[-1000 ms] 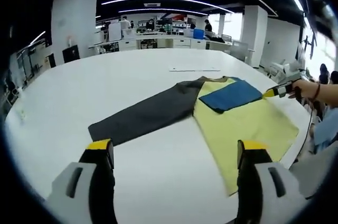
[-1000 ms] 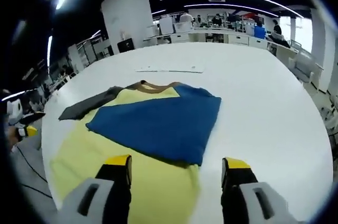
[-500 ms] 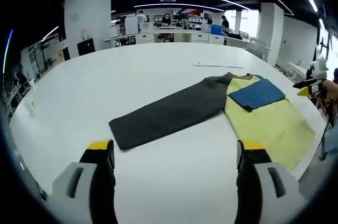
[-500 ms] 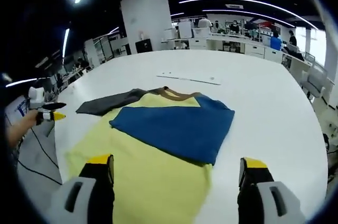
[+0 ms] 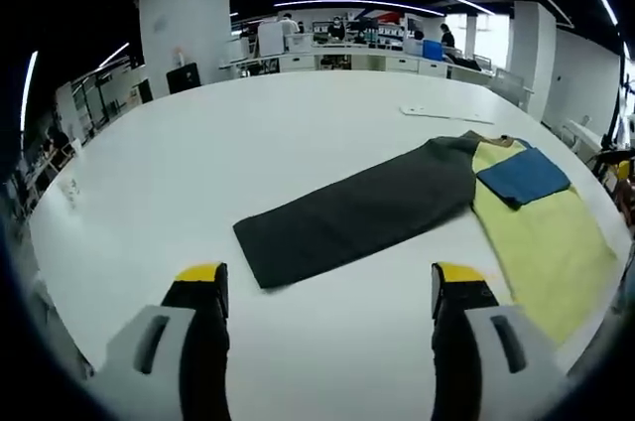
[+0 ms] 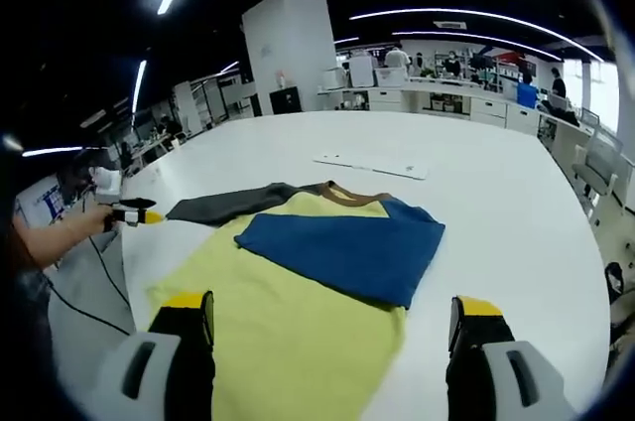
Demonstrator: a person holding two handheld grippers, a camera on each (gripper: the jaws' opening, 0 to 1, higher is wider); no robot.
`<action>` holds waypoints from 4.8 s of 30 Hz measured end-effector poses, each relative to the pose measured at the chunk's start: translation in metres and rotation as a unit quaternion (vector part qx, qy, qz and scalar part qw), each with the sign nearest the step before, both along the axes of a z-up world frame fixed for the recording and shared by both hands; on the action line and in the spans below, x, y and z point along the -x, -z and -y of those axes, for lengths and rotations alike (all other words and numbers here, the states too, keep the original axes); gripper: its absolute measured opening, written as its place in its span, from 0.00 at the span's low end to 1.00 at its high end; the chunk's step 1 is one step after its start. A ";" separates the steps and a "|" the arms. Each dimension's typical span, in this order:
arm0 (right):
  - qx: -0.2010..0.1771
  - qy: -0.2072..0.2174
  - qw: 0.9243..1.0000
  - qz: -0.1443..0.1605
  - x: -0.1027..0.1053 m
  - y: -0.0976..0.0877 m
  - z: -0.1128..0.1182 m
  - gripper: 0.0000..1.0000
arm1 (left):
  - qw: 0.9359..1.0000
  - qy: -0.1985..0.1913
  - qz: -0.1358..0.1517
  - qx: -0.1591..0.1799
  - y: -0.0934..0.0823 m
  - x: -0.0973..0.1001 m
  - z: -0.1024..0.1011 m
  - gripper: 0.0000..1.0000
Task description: Fold the garment on the visible template until the final outline fits inside the template.
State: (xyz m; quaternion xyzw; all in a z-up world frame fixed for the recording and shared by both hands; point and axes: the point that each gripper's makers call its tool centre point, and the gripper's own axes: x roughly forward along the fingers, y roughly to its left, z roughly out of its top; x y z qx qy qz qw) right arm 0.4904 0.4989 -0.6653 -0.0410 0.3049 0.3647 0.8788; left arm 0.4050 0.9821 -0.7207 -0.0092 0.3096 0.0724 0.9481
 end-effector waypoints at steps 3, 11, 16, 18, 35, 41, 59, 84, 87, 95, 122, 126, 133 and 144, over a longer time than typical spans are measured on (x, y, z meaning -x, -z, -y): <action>0.001 -0.004 1.000 0.003 0.005 -0.002 0.001 1.00 | 1.000 -0.011 0.005 0.005 0.003 -0.002 -0.007 0.78; -0.009 0.014 1.000 0.017 0.014 -0.018 0.013 0.99 | 0.998 -0.052 0.011 0.037 0.013 -0.005 -0.021 0.65; -0.009 0.028 0.999 0.027 0.020 -0.026 0.018 0.98 | 0.996 -0.078 0.007 0.044 0.022 -0.004 -0.030 0.53; -0.011 0.034 0.999 0.028 0.022 -0.026 0.021 0.98 | 0.996 -0.083 0.008 0.039 0.024 -0.004 -0.033 0.49; 0.004 0.078 0.997 0.029 0.030 -0.027 0.041 0.92 | 0.990 -0.141 -0.009 0.024 0.038 -0.005 -0.049 0.20; 0.018 0.080 0.996 0.035 0.033 -0.027 0.043 0.91 | 0.988 -0.155 -0.008 0.024 0.037 -0.005 -0.046 0.15; 0.005 0.093 0.995 0.033 0.037 -0.027 0.046 0.90 | 0.981 -0.184 -0.026 0.055 0.038 0.010 -0.035 0.02; 0.003 0.086 0.996 0.022 0.044 -0.023 0.042 0.92 | 0.987 -0.155 -0.008 0.031 0.011 0.013 -0.028 0.01; 0.004 0.086 0.996 0.019 0.046 -0.022 0.042 0.92 | 0.988 -0.150 0.002 0.035 0.003 0.010 -0.025 0.01; 0.003 0.079 0.997 0.015 0.047 -0.020 0.038 0.92 | 0.990 -0.132 0.020 0.035 -0.015 0.003 -0.015 0.01; -0.002 0.049 0.999 0.004 0.054 -0.014 0.021 0.92 | 0.994 -0.041 0.086 0.044 -0.075 -0.068 0.051 0.01; 0.004 0.038 0.999 0.002 0.056 -0.012 0.018 0.92 | 0.995 -0.017 0.093 0.044 -0.081 -0.081 0.069 0.01; 0.006 0.029 1.000 0.004 0.057 -0.011 0.016 0.93 | 0.994 0.014 0.101 0.048 -0.087 -0.100 0.093 0.00; 0.012 0.019 1.000 0.004 0.059 -0.008 0.016 0.97 | 0.990 0.057 0.113 0.066 -0.098 -0.126 0.138 0.00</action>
